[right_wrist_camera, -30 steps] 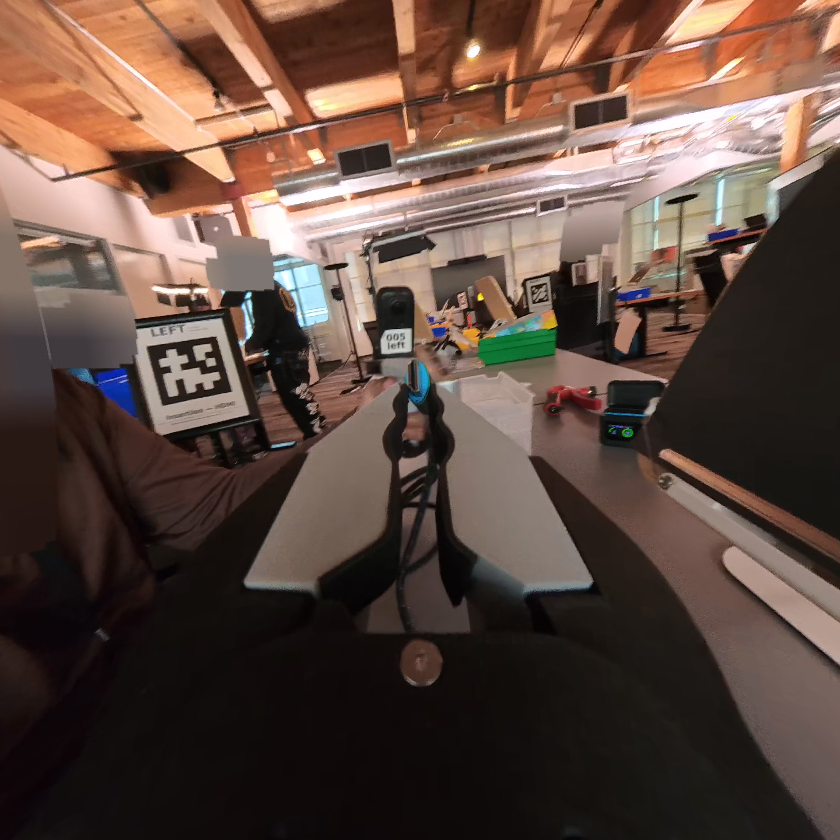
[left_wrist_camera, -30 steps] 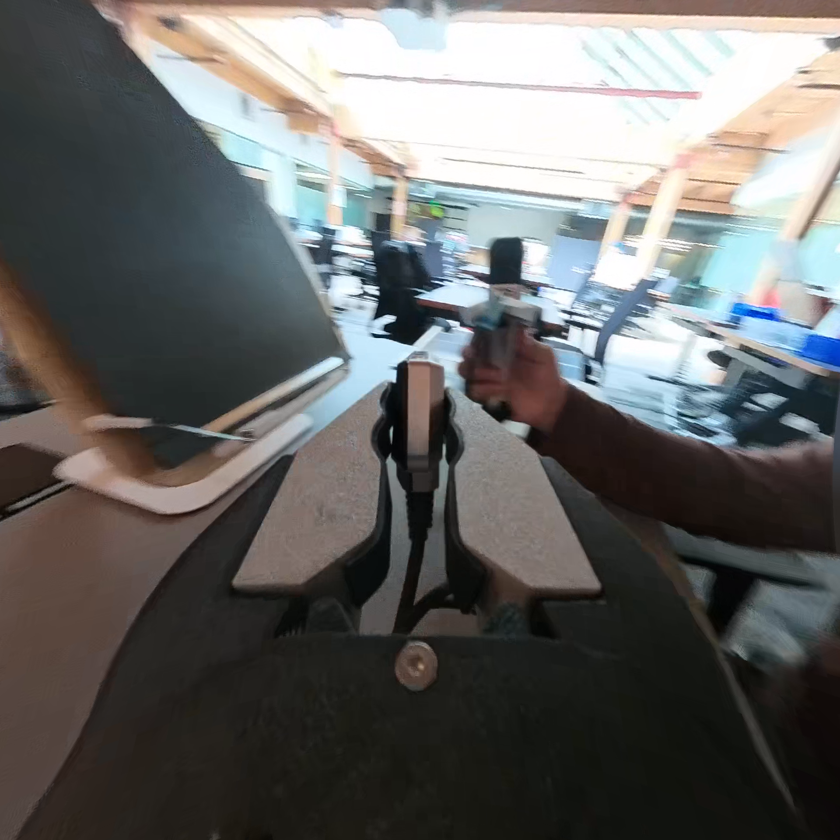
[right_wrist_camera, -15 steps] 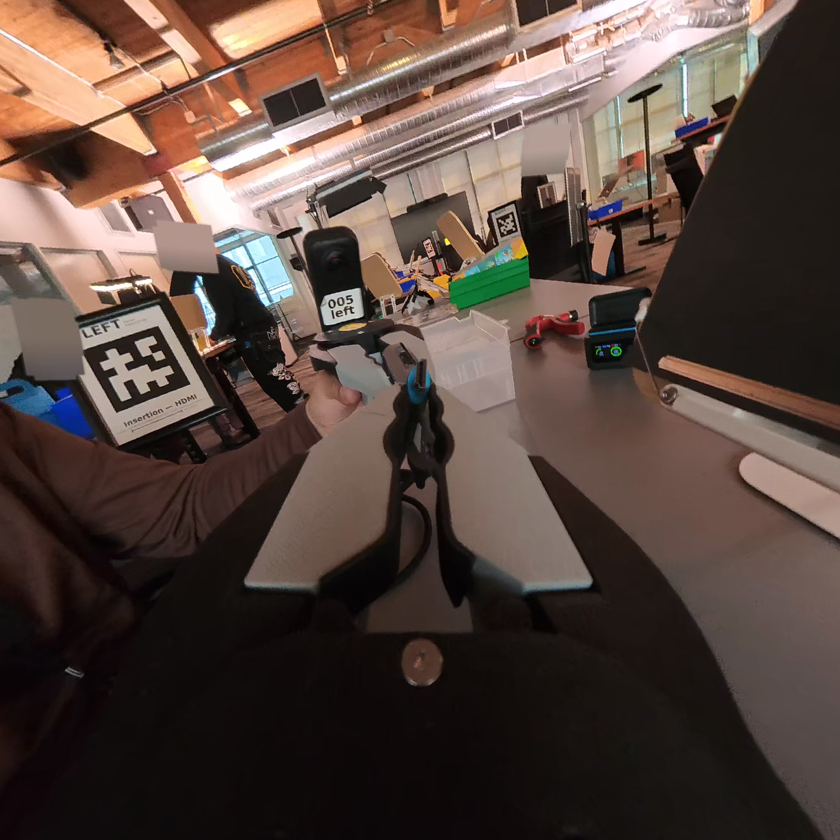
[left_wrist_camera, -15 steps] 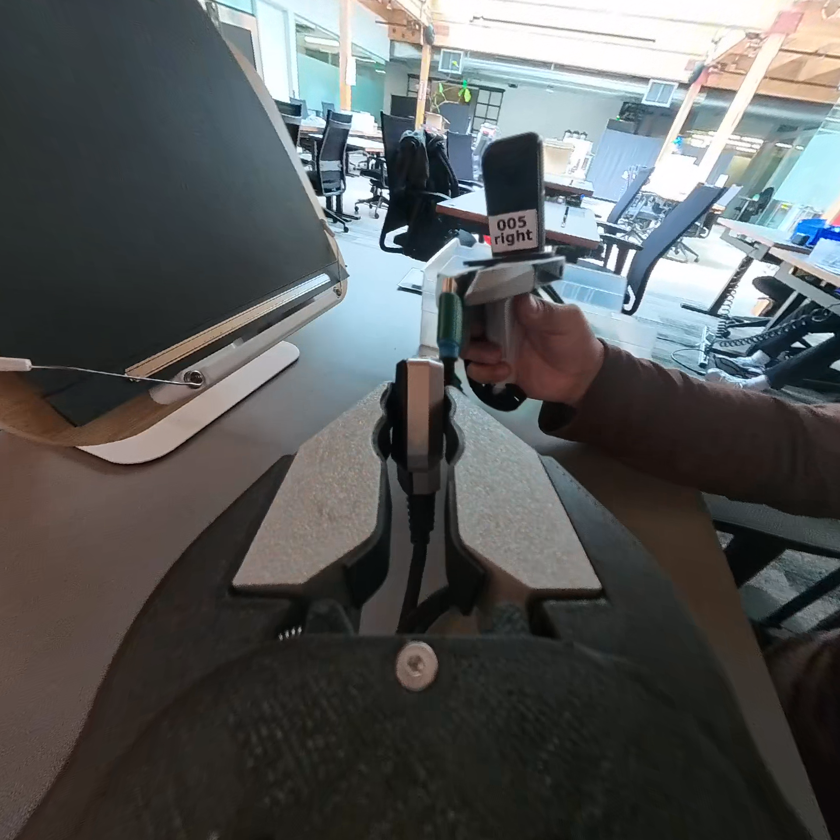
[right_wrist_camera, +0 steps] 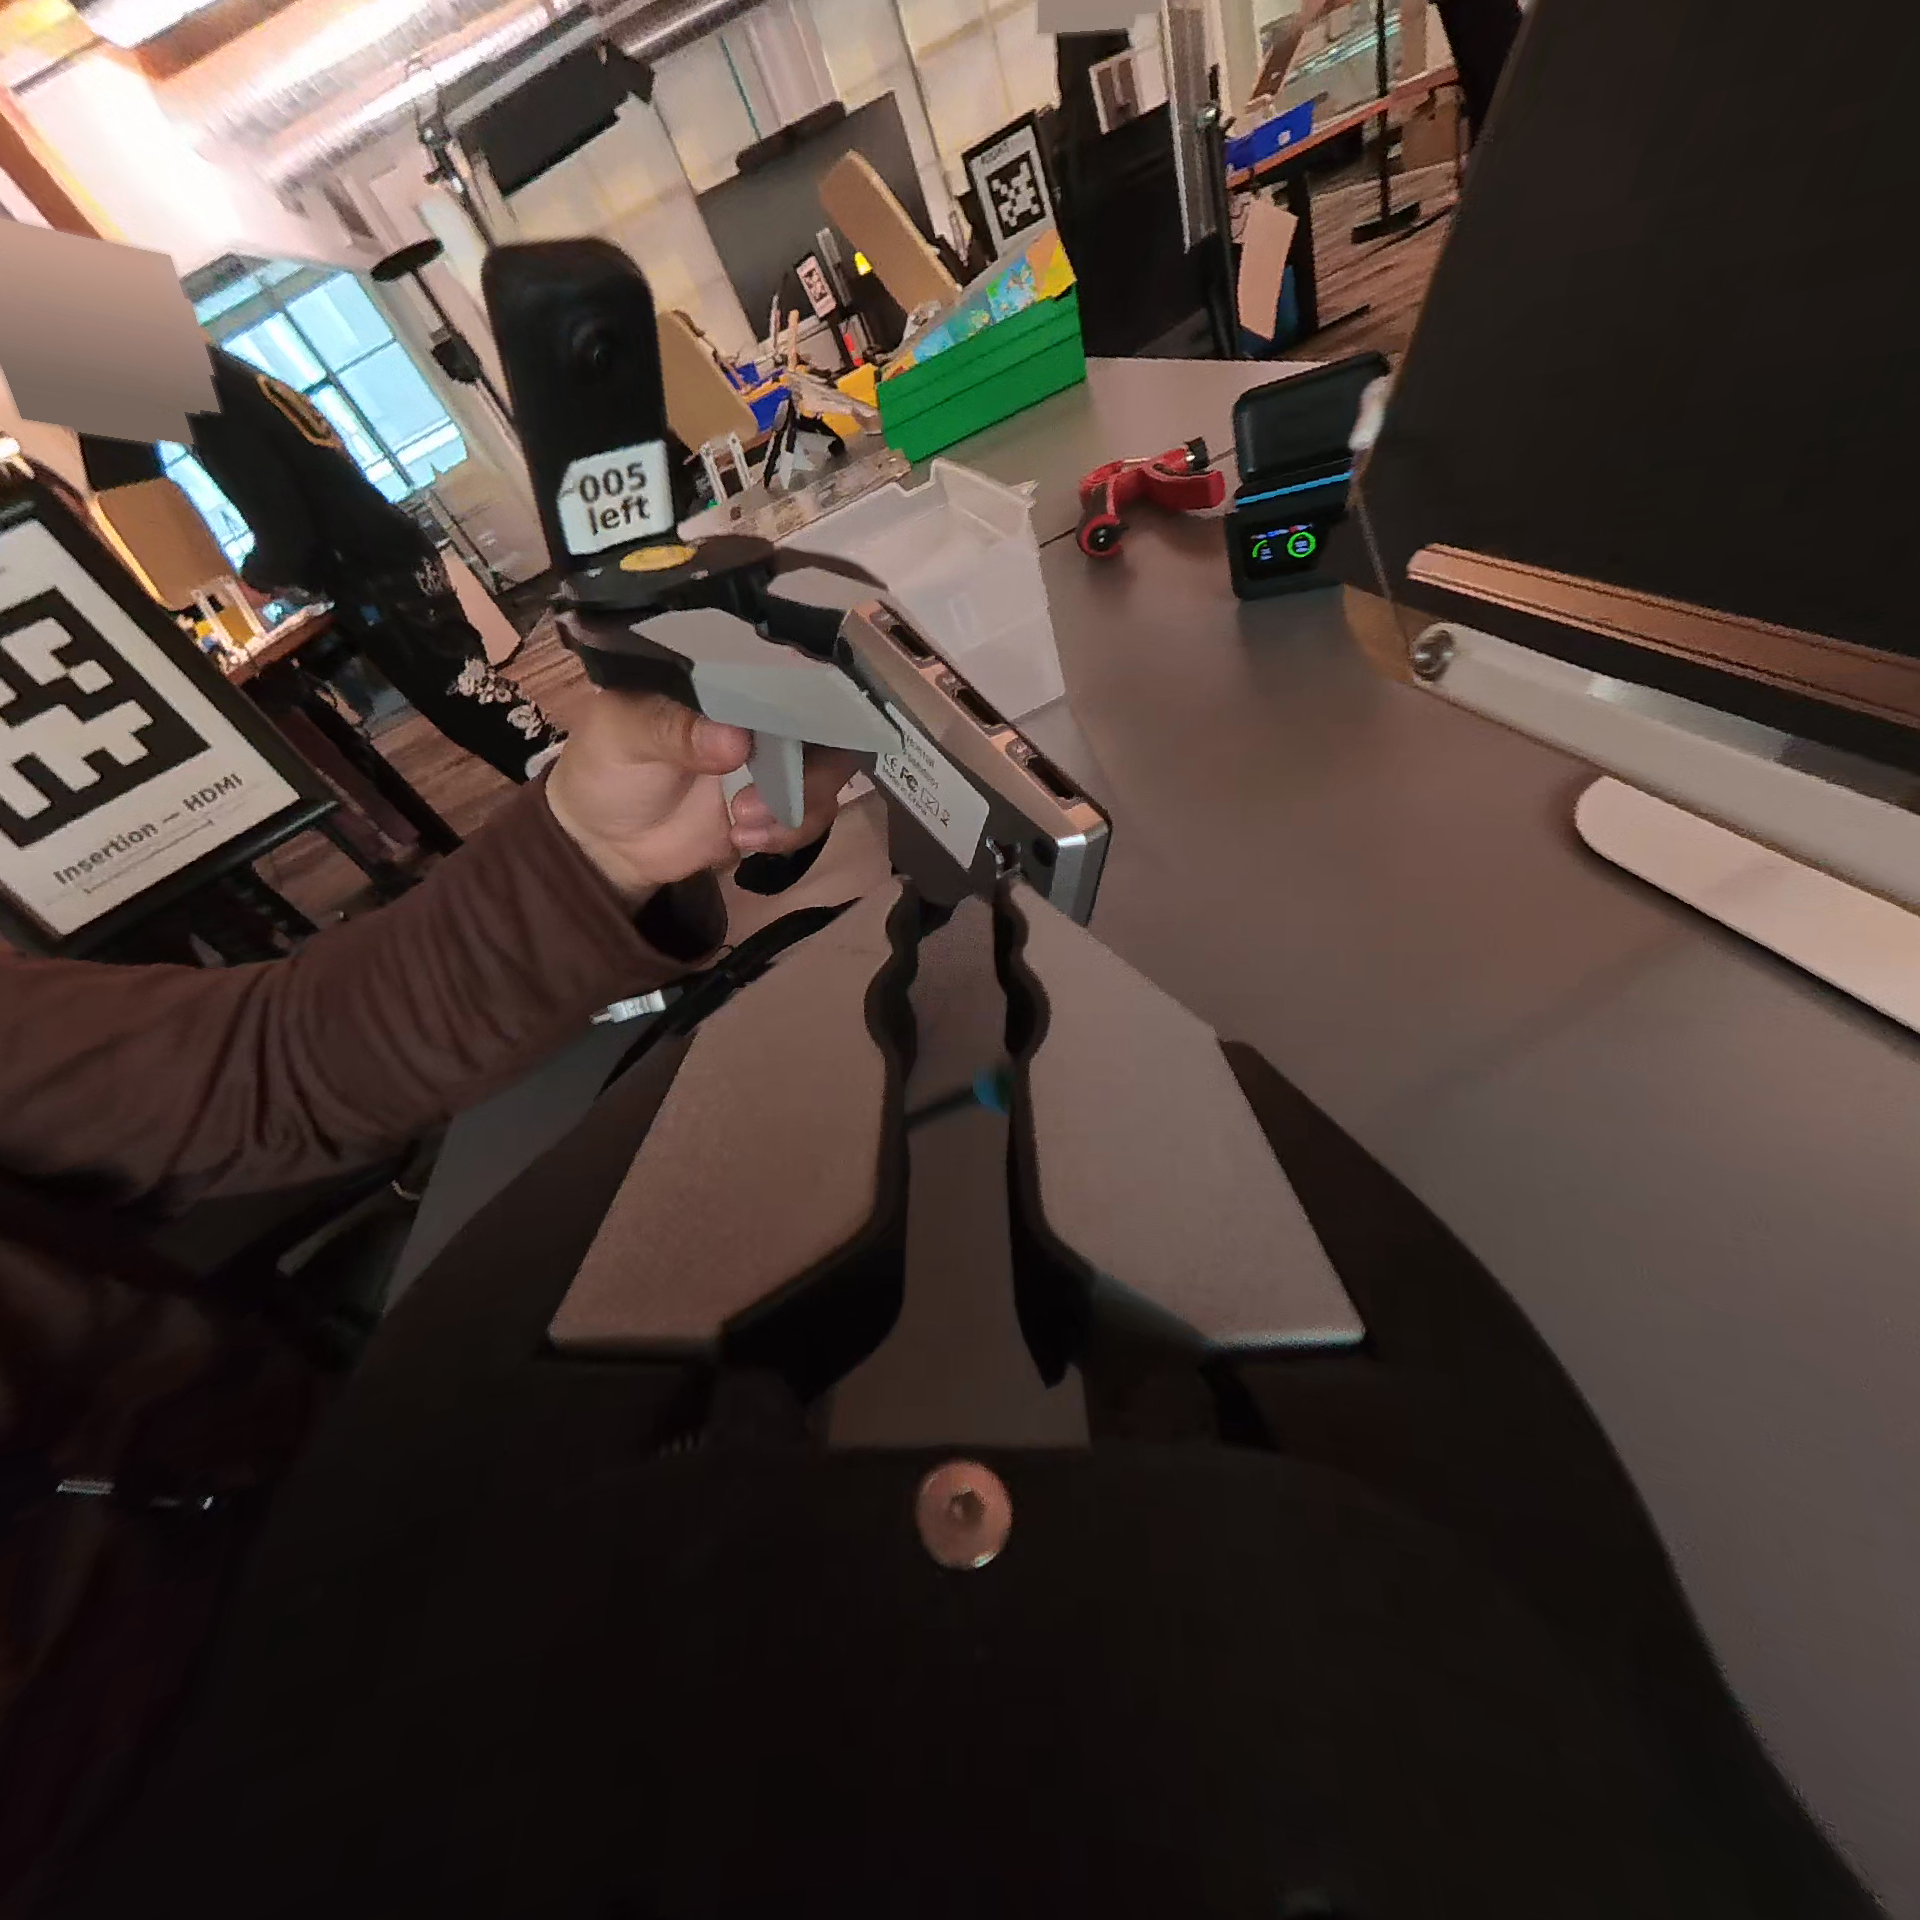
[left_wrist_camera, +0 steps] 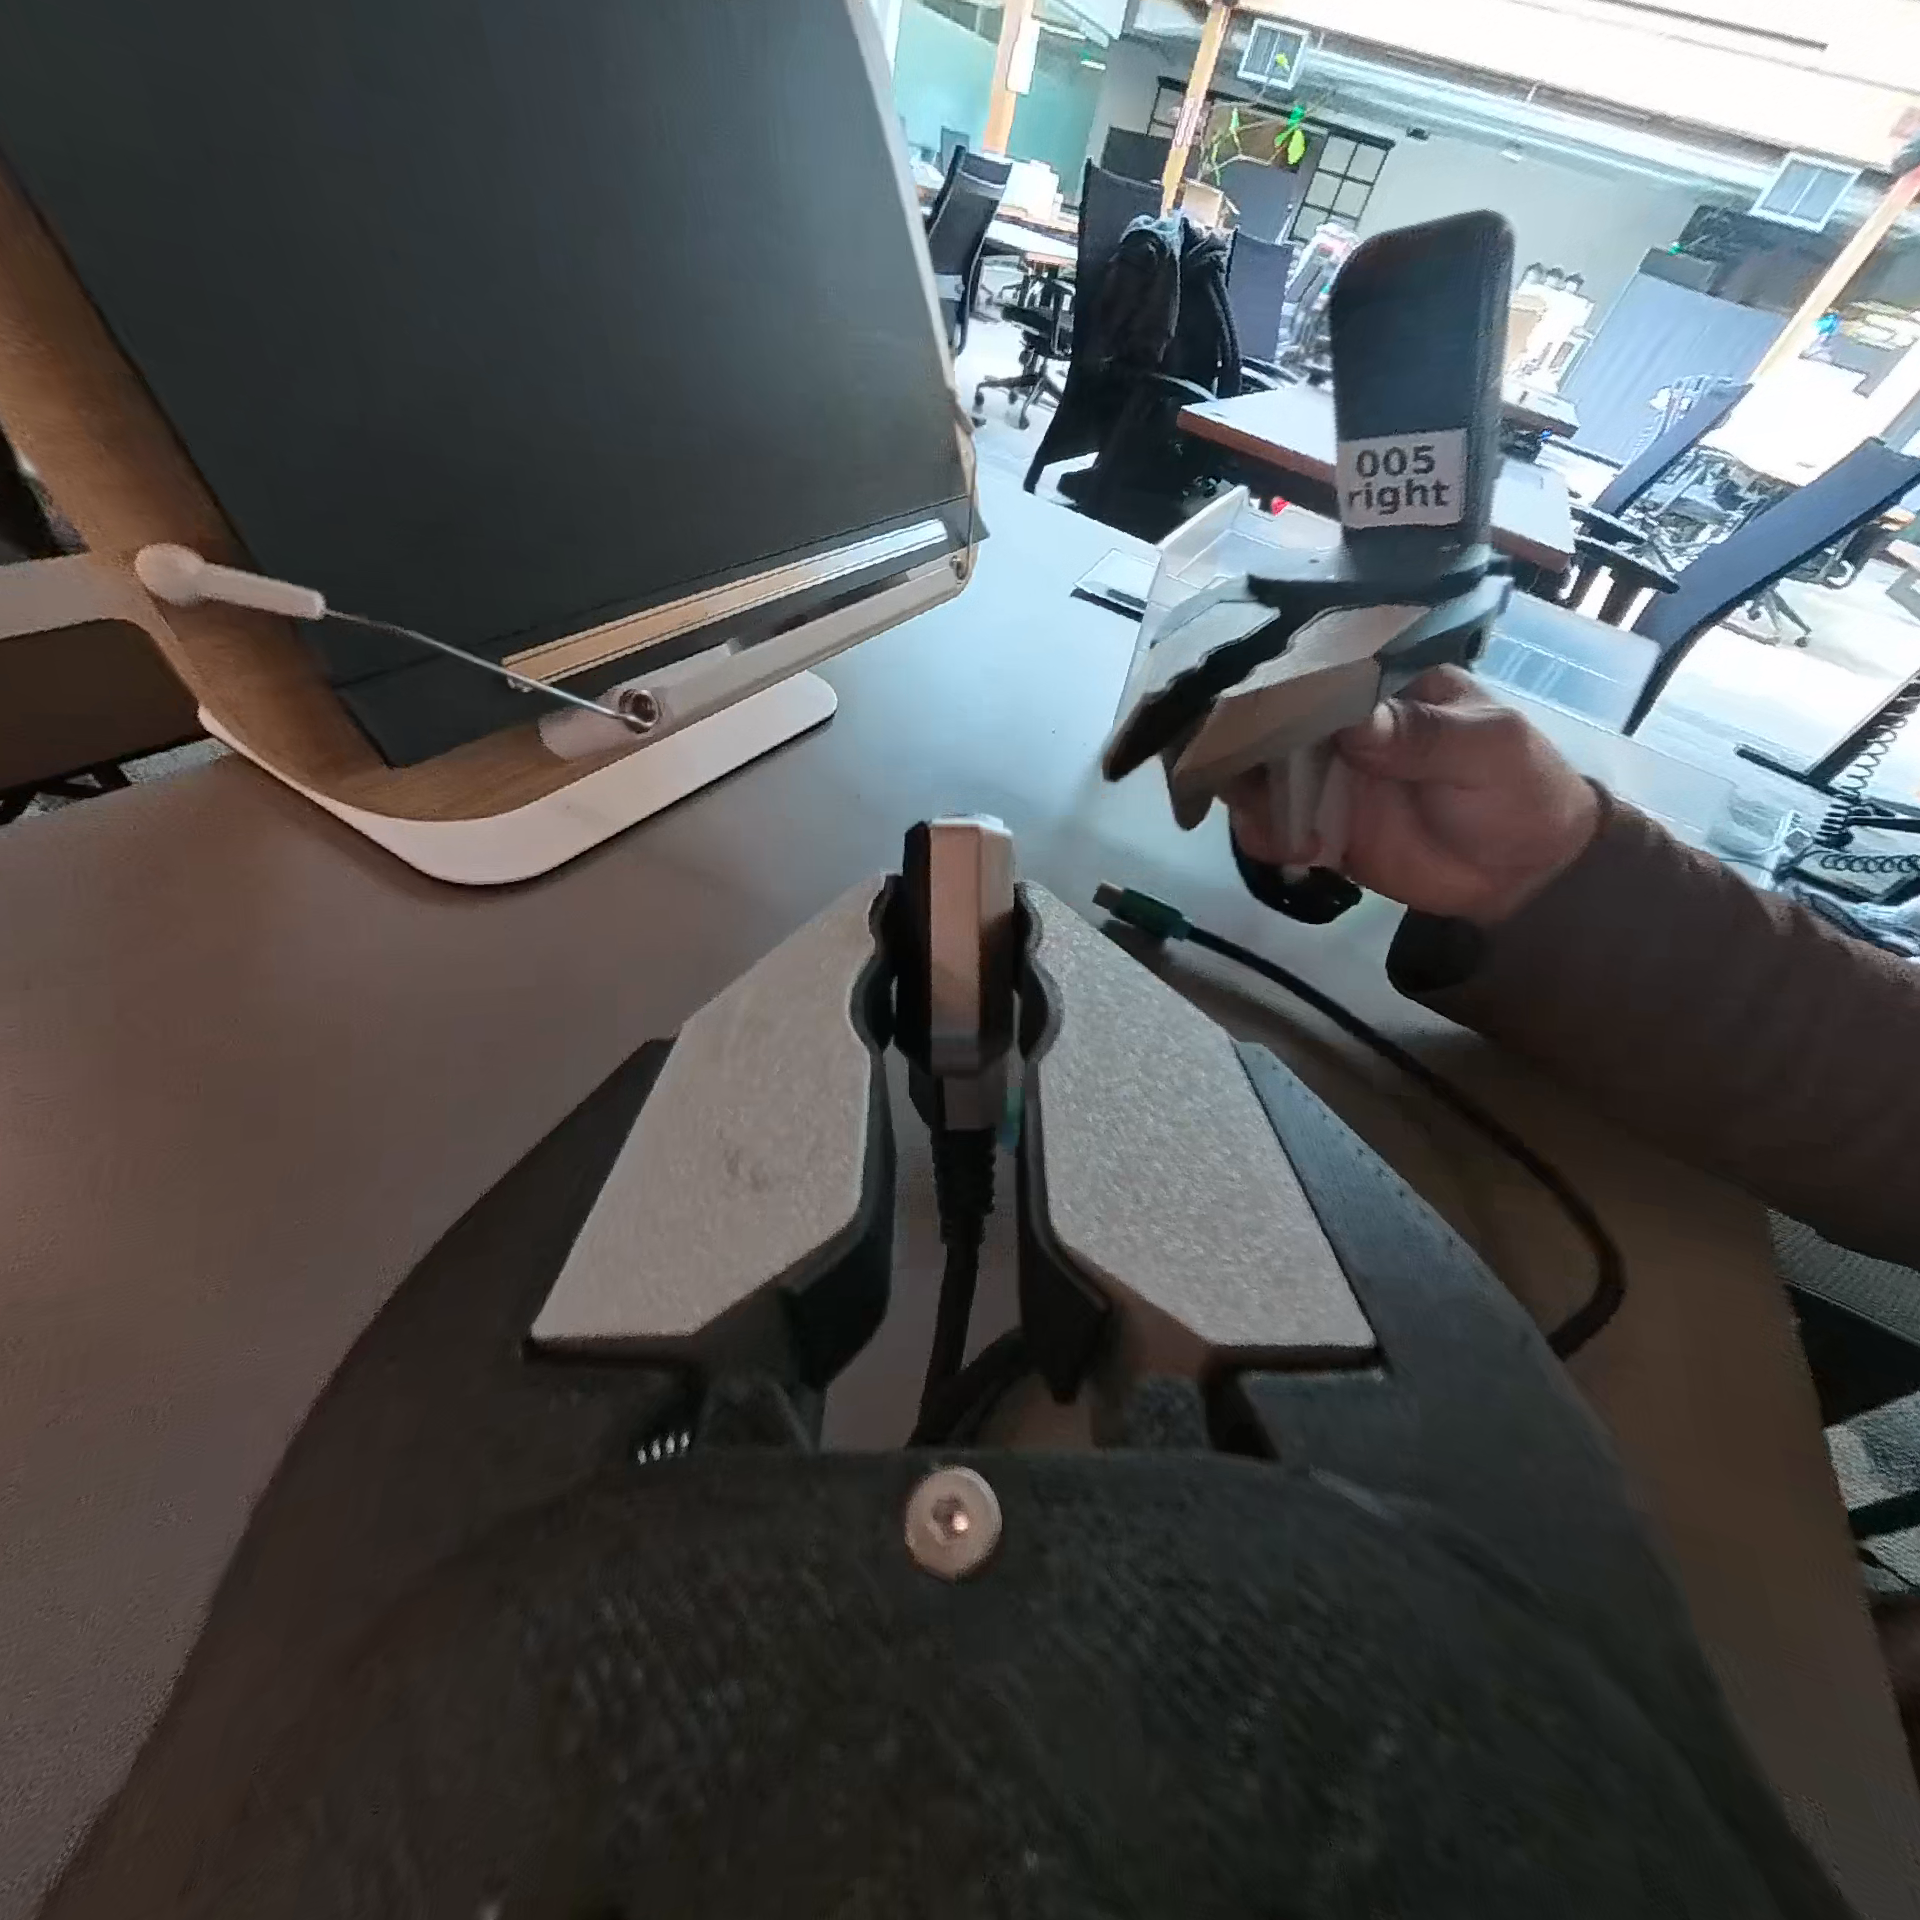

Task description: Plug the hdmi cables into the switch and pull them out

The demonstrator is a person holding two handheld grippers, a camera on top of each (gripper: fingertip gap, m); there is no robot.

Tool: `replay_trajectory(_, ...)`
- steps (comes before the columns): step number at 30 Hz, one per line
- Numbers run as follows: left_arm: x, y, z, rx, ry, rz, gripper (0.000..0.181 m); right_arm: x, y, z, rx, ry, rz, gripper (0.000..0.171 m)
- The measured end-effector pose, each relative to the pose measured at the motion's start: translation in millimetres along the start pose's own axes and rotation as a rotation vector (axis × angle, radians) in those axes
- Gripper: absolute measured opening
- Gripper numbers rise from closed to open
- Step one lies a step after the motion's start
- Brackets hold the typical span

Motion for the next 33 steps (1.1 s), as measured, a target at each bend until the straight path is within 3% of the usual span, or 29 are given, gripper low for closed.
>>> replay_trajectory(6,7.2,3.4,1.1,0.015,-0.037,0.000,0.017,-11.6,-3.6,10.6,-0.013,0.078,-0.047,0.019)
replay_trajectory(13,9.8,3.1,1.8,0.019,-0.070,-0.018,0.017,-21.7,30.4,-14.5,0.221,0.237,-0.033,0.059)
replay_trajectory(19,7.3,4.5,-0.7,0.030,-0.066,-0.033,0.017,-26.4,59.1,-33.9,0.382,0.307,0.010,0.067)
replay_trajectory(23,6.2,4.4,-1.3,0.034,-0.066,-0.043,0.017,-24.5,55.1,-32.8,0.376,0.306,0.062,0.062)
replay_trajectory(26,5.6,4.6,-2.0,0.034,-0.063,-0.042,0.017,-6.4,48.9,-37.5,0.329,0.163,0.091,0.056)
replay_trajectory(28,5.0,5.0,-2.6,0.035,-0.061,-0.043,0.017,1.0,57.3,-42.0,0.377,0.096,0.107,0.050)
replay_trajectory(30,4.6,4.8,-2.7,0.034,-0.060,-0.044,0.017,1.4,67.9,-48.0,0.435,0.079,0.134,0.062)
replay_trajectory(33,5.0,3.7,-1.6,0.028,-0.061,-0.044,0.017,2.8,83.8,-50.3,0.530,0.044,0.182,0.047)
Point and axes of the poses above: each gripper's, where its closed fingertips meet, z back along the fingers, y out of its underside, x = y × z across the jaws, the point moved 3 cm from there along z, back along the fingers, and after that the axes turned 7 degrees about -z, right-handed, at the moved point
